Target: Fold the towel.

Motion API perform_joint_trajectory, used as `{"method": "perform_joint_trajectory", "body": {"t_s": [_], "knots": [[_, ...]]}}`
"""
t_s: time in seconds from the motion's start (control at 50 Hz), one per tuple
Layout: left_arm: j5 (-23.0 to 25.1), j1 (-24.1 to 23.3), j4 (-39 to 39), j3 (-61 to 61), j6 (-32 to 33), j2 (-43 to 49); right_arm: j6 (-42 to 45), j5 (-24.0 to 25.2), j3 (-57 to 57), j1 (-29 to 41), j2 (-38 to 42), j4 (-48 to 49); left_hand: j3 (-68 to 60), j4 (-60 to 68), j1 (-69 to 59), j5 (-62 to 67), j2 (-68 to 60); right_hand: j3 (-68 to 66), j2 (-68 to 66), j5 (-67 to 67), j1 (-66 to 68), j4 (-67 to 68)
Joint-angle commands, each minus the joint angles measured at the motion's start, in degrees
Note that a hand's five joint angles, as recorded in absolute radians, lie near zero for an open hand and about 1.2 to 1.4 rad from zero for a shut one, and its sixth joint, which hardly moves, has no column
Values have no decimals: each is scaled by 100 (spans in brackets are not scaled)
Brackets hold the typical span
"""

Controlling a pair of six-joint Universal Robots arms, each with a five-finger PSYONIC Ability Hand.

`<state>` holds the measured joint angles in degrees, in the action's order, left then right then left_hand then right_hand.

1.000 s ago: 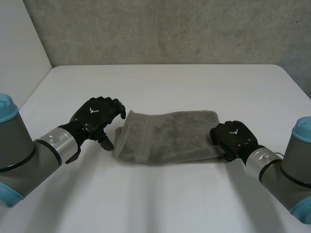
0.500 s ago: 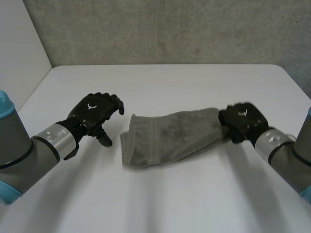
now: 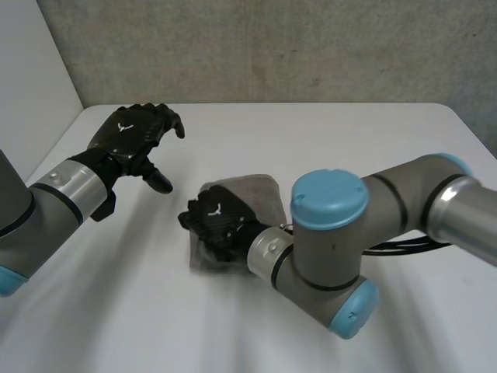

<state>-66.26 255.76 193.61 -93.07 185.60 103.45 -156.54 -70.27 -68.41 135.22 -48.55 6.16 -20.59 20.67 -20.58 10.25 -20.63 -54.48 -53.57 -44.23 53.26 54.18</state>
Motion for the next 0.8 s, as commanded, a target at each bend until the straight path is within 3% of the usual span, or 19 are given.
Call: {"method": "perform_joint_trajectory", "body": {"t_s": [0.02, 0.22, 0.32, 0.38, 0.5, 0.6, 0.64, 0.8], "knots": [[8, -17, 10, 34, -7, 61, 36, -179, -49, -92, -74, -176, 45, -53, 44, -12, 49, 4448, 4357, 4423, -4326, -4418], [-151, -202, 10, 386, -349, 263, -553, -259, -858, -638, -1306, -185, 45, -53, 44, -12, 49, 4448, 4357, 4423, -4326, -4418], [-177, -491, 10, 702, -1524, 692, -1491, -276, -1043, -1207, -1745, -194, 28, -36, 28, 5, 33, 4448, 4357, 4423, -4326, -4418], [-195, -553, 2, 773, -1738, 852, -1704, -276, -1025, -1367, -1737, -211, 28, -36, 27, 5, 32, 4448, 4357, 4423, -4326, -4418], [-335, -975, -42, 773, -1984, 1379, -2064, -285, -920, -1675, -1298, -211, 11, -19, 11, 22, 16, 4448, 4357, 4423, -4326, -4418], [-1003, -1133, -42, 659, -1958, 1634, -2126, -312, -770, -1692, -832, -203, 28, -36, 27, 5, 32, 4448, 4357, 4423, -4326, -4418], [-1423, -1151, -34, 632, -1879, 1765, -2117, -347, -683, -1657, -552, -185, 45, -53, 44, -12, 49, 4448, 4357, 4423, -4326, -4418], [-1715, -1160, -34, 632, -1230, 2179, -2126, -654, -305, -1482, 99, -185, 62, -70, 61, -28, 66, 4448, 4357, 4423, -4326, -4418]]}}
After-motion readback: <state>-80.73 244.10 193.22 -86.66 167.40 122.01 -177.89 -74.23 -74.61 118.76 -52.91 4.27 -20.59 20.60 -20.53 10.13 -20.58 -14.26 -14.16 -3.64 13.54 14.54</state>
